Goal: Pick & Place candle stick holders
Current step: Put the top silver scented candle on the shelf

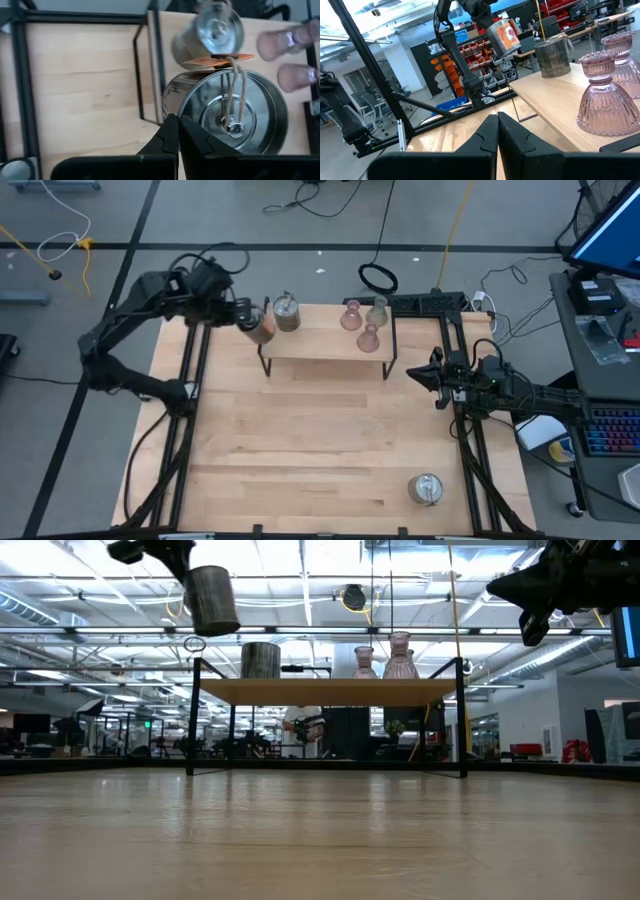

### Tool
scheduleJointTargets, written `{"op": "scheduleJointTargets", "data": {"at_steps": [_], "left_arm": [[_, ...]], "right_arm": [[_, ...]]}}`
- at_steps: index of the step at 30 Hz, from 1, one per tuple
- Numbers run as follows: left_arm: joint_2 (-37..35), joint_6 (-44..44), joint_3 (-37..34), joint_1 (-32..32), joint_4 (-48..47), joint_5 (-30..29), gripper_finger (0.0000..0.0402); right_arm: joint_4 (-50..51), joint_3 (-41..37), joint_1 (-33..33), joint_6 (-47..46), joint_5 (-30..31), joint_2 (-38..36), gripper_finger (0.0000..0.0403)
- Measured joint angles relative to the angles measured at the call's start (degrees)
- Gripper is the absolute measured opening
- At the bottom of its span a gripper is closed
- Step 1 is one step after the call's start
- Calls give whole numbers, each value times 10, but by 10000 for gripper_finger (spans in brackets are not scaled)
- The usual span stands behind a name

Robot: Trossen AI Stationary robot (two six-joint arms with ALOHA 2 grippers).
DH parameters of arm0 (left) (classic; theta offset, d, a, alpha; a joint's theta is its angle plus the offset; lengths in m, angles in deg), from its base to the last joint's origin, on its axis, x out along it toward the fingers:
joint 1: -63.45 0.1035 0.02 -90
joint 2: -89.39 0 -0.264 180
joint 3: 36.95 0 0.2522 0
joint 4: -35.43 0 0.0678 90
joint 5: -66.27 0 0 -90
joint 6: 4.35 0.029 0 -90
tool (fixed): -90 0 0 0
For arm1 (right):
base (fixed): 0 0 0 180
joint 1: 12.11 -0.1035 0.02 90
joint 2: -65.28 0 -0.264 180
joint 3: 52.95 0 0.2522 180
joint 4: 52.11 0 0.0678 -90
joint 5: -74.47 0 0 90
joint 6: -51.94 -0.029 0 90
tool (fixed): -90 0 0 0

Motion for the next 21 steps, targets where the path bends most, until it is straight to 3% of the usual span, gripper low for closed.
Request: {"op": "scheduleJointTargets", "data": {"at_steps": [10, 21], "left_arm": [[88, 2, 57, -63, 30, -4, 0], [153, 15, 65, -75, 29, 0, 0]], "right_arm": [[0, 0, 0, 0, 0, 0, 0], [1, 0, 0, 0, -1, 0, 0]]}}
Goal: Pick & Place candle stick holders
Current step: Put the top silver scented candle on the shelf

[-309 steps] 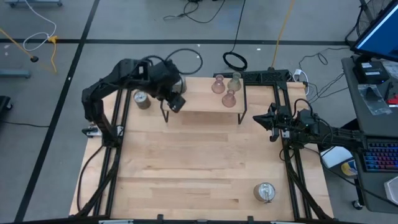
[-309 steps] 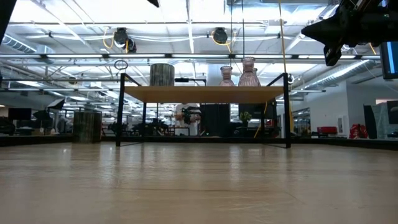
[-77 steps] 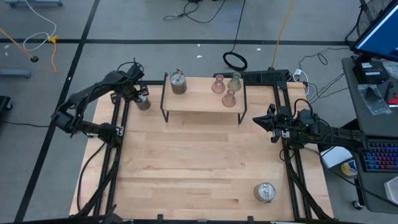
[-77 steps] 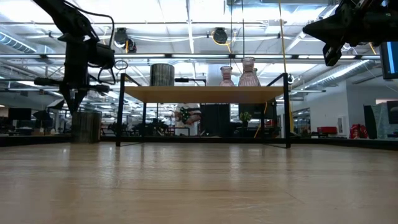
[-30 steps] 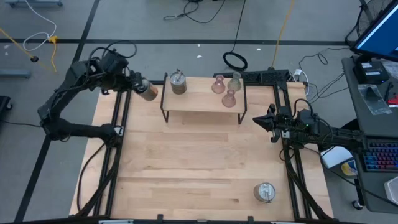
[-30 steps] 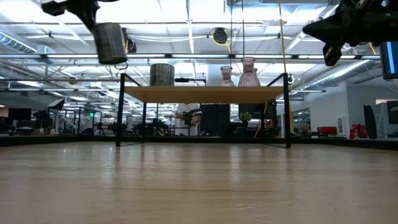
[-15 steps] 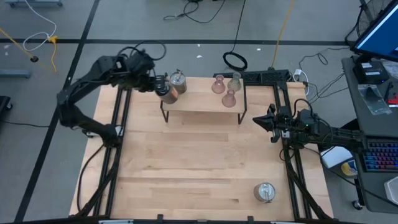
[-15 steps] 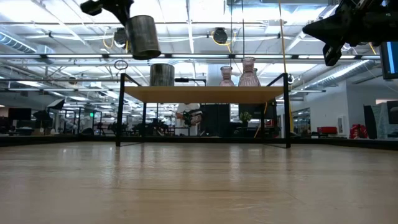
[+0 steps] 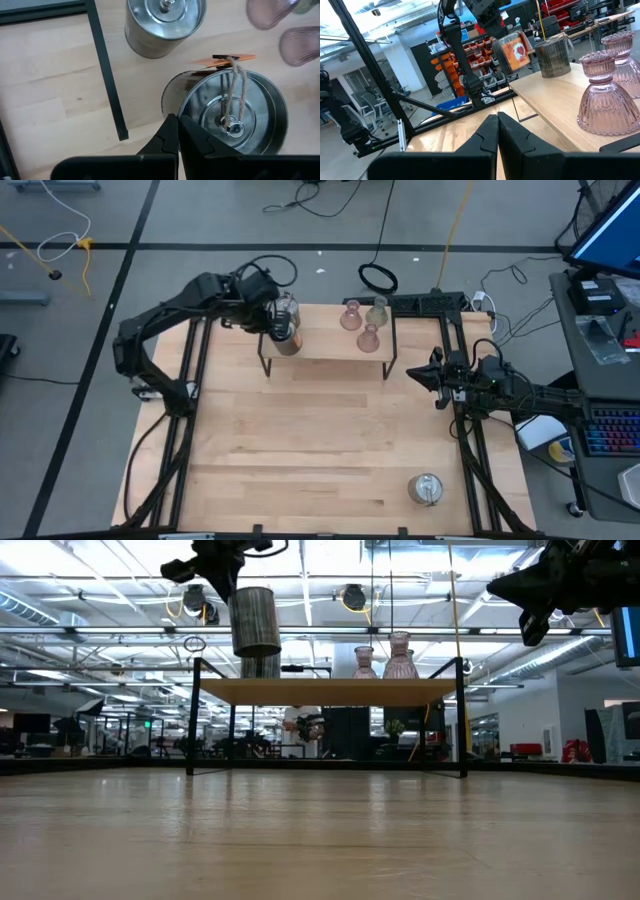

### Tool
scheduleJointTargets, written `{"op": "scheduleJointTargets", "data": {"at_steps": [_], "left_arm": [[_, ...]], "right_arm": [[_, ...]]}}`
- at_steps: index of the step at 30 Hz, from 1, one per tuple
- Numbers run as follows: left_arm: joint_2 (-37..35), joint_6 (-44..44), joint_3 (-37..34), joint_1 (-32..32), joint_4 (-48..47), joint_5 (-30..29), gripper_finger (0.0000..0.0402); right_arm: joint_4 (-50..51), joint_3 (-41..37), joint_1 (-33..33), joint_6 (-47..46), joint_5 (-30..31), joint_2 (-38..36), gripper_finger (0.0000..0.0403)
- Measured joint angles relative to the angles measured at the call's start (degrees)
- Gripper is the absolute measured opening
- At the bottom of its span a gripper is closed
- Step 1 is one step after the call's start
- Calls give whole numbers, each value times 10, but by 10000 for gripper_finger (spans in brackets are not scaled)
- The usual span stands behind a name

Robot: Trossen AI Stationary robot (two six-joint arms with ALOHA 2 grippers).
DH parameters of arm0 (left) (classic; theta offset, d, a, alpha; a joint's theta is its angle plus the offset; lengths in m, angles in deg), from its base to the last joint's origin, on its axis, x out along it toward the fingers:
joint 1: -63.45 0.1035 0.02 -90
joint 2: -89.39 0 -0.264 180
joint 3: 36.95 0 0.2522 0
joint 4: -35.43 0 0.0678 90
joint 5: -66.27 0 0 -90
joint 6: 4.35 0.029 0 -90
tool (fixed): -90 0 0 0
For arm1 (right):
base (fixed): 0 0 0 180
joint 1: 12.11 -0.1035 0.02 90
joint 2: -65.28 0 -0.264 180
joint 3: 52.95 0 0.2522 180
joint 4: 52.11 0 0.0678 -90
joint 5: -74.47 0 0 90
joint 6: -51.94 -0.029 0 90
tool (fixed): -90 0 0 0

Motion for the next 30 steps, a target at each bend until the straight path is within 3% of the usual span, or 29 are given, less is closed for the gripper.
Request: {"op": "scheduleJointTargets", "data": {"at_steps": [11, 30], "left_arm": [[35, 20, 0, 14, -3, 0, 0], [35, 21, 0, 21, -27, -21, 0]], "right_arm": [[0, 0, 0, 0, 0, 0, 0], [0, 0, 0, -4, 0, 0, 0]]}}
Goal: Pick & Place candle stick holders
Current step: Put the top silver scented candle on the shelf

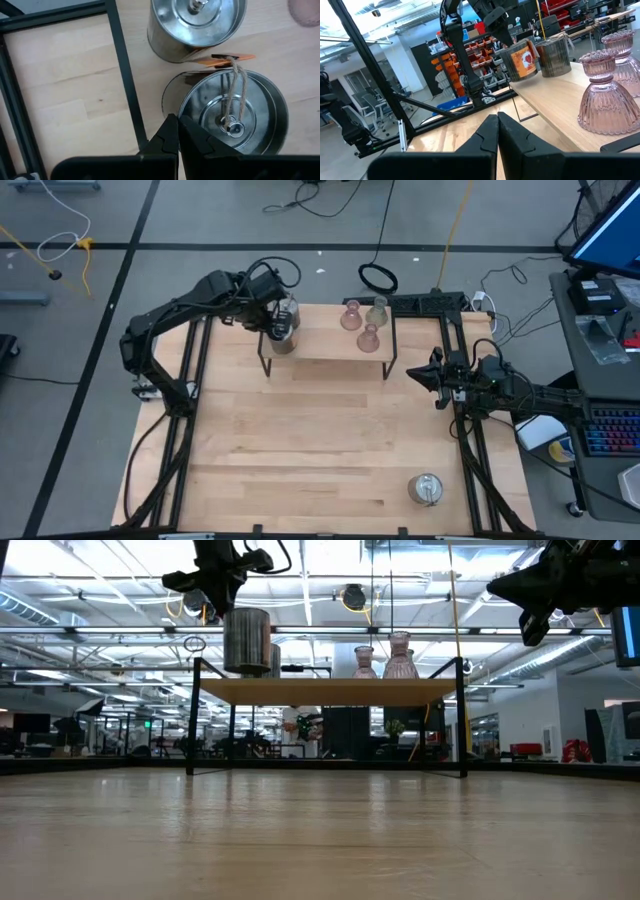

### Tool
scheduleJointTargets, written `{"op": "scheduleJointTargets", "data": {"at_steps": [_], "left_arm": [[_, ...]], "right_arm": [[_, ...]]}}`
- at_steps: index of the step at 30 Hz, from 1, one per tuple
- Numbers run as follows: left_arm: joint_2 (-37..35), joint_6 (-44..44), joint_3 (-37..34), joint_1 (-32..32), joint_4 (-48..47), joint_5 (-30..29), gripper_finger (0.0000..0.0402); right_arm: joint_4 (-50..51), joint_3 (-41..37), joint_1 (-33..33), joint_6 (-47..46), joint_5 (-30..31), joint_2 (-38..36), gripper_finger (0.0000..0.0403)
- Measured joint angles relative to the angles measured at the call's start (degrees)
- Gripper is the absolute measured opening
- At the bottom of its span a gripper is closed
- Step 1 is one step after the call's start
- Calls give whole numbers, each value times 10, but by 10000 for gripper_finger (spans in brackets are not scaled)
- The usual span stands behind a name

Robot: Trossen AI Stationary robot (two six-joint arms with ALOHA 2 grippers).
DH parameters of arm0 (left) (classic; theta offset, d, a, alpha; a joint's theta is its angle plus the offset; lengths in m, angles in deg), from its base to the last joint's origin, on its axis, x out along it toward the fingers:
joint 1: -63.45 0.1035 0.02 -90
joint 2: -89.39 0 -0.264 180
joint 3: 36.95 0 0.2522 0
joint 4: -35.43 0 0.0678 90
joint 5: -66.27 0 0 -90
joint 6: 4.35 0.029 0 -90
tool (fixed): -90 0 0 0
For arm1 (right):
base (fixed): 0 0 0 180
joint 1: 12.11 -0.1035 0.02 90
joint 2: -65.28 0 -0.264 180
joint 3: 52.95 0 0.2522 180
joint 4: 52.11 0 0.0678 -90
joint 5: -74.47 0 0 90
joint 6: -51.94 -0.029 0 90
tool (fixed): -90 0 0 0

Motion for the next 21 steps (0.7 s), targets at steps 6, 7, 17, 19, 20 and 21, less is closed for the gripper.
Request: {"op": "scheduleJointTargets", "data": {"at_steps": [6, 7, 17, 19, 20, 21], "left_arm": [[0, 0, 0, 0, 1, -9, 0], [0, 0, 0, 0, 1, -9, 0], [22, 4, 0, -2, -4, 2, 0], [27, 5, 0, -2, -5, 6, 0], [28, 7, 0, -1, -5, 7, 0], [30, 10, 0, 0, -2, 7, 0]], "right_arm": [[0, 0, 0, 0, 0, 0, 0], [0, 0, 0, -1, 0, 0, 0], [0, 0, 0, -4, 0, 0, 0], [0, 0, 0, -6, 0, 0, 0], [0, 0, 0, -7, 0, 0, 0], [0, 0, 0, -7, 0, 0, 0]]}}
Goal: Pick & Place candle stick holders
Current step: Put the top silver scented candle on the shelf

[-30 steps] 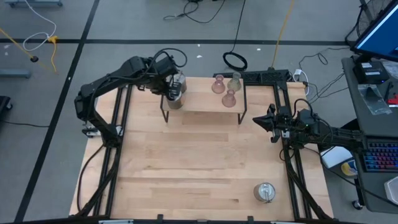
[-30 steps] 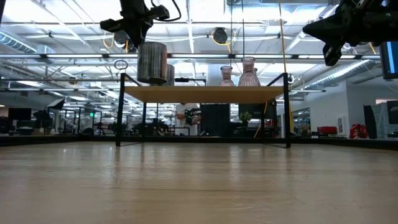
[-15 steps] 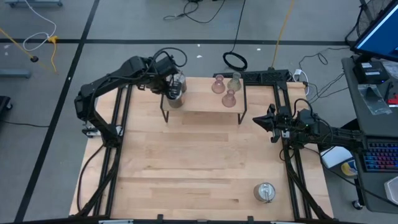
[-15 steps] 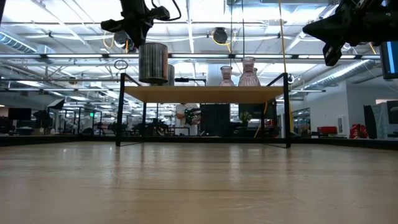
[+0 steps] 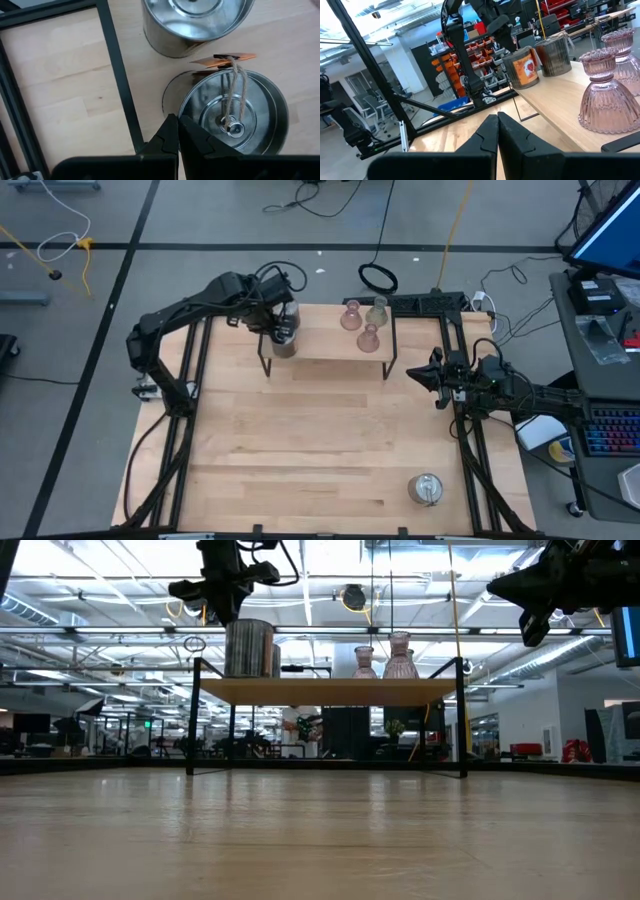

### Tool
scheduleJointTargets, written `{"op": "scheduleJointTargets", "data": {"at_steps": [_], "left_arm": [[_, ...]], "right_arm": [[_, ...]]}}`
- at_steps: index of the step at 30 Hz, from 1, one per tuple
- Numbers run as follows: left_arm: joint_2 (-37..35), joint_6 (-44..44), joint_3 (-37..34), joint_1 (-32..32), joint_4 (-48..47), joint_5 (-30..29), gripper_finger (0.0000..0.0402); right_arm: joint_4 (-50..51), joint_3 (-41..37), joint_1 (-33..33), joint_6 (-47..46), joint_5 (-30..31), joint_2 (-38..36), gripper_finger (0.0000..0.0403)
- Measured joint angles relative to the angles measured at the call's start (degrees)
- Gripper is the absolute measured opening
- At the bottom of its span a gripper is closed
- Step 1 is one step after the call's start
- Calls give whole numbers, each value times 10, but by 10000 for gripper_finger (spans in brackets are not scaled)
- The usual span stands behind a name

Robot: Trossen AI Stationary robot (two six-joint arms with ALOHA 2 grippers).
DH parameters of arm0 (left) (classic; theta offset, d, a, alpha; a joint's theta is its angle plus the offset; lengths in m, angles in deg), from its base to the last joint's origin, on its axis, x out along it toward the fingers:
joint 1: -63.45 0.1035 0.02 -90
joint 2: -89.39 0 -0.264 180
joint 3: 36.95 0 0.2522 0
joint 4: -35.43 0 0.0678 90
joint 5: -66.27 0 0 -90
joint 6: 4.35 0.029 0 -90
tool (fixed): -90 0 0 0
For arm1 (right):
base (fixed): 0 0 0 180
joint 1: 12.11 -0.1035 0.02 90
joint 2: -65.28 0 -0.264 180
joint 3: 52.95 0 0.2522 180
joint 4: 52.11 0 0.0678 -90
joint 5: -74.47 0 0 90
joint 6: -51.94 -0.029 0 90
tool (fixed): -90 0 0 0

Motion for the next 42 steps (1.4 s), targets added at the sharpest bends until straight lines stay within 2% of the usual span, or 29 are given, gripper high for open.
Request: {"op": "scheduleJointTargets", "data": {"at_steps": [23, 31, 42], "left_arm": [[6, 16, 0, 26, 5, 4, 0], [6, 16, 0, 26, 6, 0, 19], [5, 23, 0, 26, 6, -2, 23]], "right_arm": [[0, 0, 0, -2, 0, 0, 0], [0, 0, 0, -2, 0, 0, 0], [0, 0, 0, -4, 0, 0, 0]]}}
